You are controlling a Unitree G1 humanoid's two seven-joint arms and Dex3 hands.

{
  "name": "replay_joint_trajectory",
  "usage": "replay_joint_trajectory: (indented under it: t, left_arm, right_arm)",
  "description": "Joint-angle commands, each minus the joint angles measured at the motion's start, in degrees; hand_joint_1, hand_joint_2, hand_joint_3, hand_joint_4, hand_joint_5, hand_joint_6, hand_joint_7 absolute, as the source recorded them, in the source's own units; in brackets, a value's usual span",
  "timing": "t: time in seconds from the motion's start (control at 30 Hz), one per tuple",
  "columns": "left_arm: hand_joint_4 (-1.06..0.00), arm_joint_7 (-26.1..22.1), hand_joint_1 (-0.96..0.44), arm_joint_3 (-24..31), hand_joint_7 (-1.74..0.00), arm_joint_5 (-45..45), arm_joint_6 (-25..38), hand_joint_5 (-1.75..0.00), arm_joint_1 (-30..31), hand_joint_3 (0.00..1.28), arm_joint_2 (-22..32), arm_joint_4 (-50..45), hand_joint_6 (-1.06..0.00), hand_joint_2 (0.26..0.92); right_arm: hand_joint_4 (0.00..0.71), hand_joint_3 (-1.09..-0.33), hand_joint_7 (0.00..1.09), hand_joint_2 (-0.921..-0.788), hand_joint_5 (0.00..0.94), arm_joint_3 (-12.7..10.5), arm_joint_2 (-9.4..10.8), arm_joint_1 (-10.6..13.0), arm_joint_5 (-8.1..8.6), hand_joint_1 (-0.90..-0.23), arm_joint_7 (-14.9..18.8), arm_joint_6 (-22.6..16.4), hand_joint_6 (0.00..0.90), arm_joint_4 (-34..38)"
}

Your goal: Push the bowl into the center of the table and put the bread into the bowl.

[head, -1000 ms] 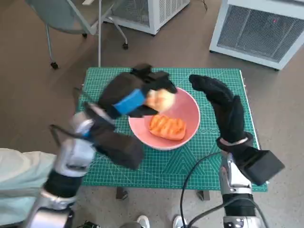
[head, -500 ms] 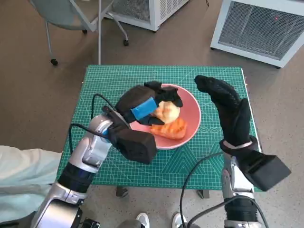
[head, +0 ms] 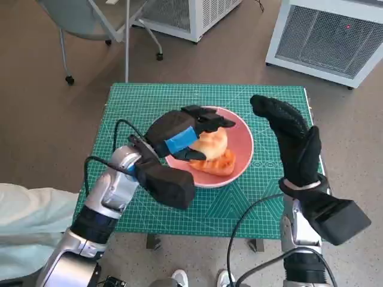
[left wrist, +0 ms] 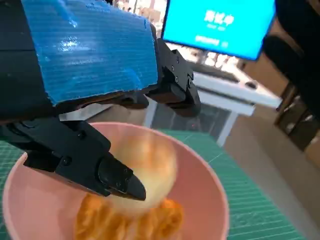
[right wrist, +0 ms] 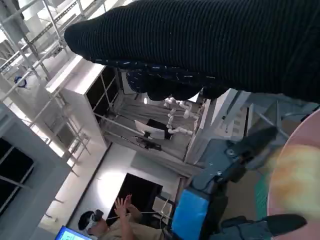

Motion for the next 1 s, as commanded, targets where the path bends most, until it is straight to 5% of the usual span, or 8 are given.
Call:
replay_joint_trajectory:
  t: [0.03,0.47,1.0]
  left_arm:
    - [-0.26,-0.76,-0.33,2.46,-0.05,-3.51,-0.82,0.00,1.73,0.00,0.75,-2.27,-0.45,0.849]
    - [-0.28,-1.59,-0.37,10.27,-0.05,-16.79,-4.61,-0.01,5.97,0.02,-0.30,-6.29,-0.47,0.906]
    - [-0.34,-4.91,-0.52,17.66,-0.02,-38.00,-14.62,-0.02,7.37,0.25,-9.28,0.59,-0.41,0.921]
  right_arm:
    - [0.160,-0.768,0.49,-0.921,0.005,-0.29,0.13,1.15,0.32,-0.714,-0.55,0.77,-0.001,0.20]
    - [0.163,-0.768,0.49,-0.921,0.005,-0.33,0.00,1.09,0.70,-0.714,-0.30,1.52,-0.001,-0.50]
    - [0.169,-0.756,0.50,-0.921,0.006,-0.76,-1.21,-0.75,-0.02,-0.704,-0.60,4.26,-0.001,-3.19]
